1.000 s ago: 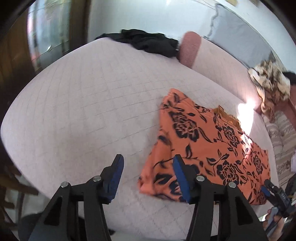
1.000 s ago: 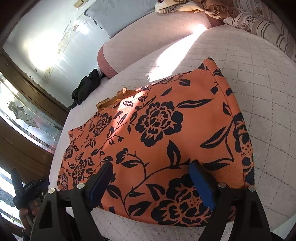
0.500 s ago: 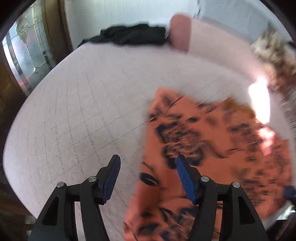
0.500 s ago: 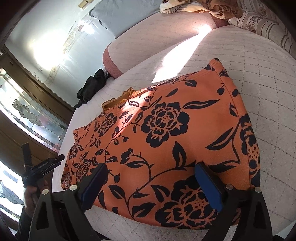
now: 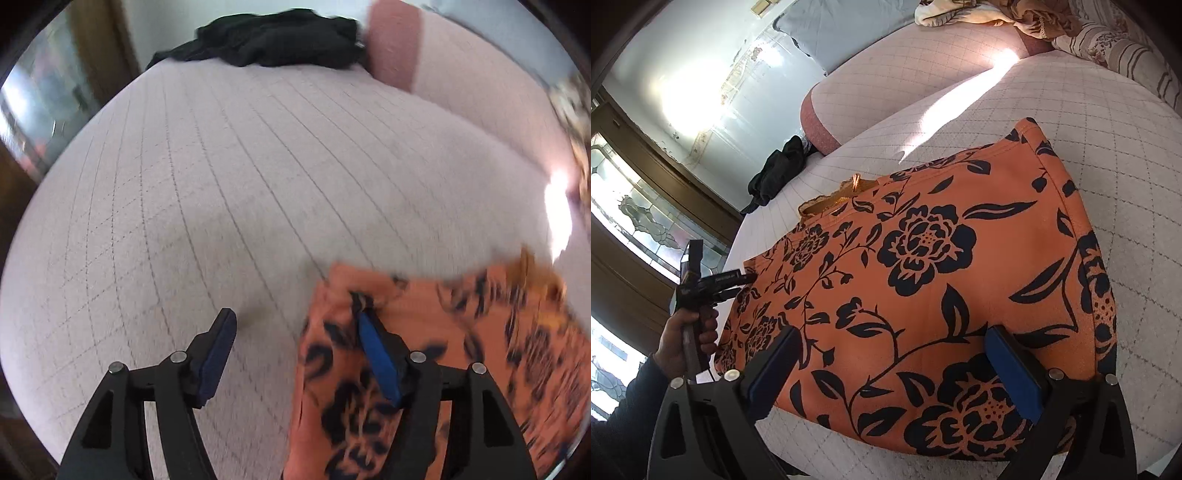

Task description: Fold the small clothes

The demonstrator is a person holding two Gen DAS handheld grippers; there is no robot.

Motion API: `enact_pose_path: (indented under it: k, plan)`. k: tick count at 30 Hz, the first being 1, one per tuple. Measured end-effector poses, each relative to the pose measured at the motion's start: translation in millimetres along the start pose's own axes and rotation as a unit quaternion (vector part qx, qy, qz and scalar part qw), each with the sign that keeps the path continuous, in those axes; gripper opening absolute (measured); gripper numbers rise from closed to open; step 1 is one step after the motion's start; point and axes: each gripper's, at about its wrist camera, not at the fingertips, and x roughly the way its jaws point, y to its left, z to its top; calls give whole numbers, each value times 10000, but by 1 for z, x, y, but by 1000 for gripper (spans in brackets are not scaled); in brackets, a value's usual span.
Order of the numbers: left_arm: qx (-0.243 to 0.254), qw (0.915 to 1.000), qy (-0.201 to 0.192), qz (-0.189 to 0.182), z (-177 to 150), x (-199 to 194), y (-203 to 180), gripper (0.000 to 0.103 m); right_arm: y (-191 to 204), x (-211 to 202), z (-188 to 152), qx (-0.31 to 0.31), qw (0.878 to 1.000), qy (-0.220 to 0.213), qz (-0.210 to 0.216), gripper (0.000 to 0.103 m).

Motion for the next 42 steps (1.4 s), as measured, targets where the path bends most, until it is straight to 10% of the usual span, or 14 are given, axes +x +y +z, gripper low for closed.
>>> enact_pose_path:
  k: [9,20,33,35,37,42]
  plan:
    - [-153,9992,-271,257,17,-17,15,70,-1,0,2,76,10000,-15,26,101]
    - [870,9877,-1273,-253,-123,-108,-38,71,-3,-58,-26,1003,9934,-309,466,100]
    - [1541,9802,-1221,-235,-188,-108,-94,71,-83,-55,-64,3710,9208,-650,1011,100]
    - [1498,9798,-1290,-293,-187,-111,-93,71,-84,-57,-59,3699,9204,-832,951,95]
    - [1471,9795,-1342,-316,-187,-114,-92,71,-90,-58,-57,3890,9107,-975,989,64]
    - [1287,9797,-1472,-442,-188,-125,-89,71,-95,-56,-43,3730,9194,-976,781,61]
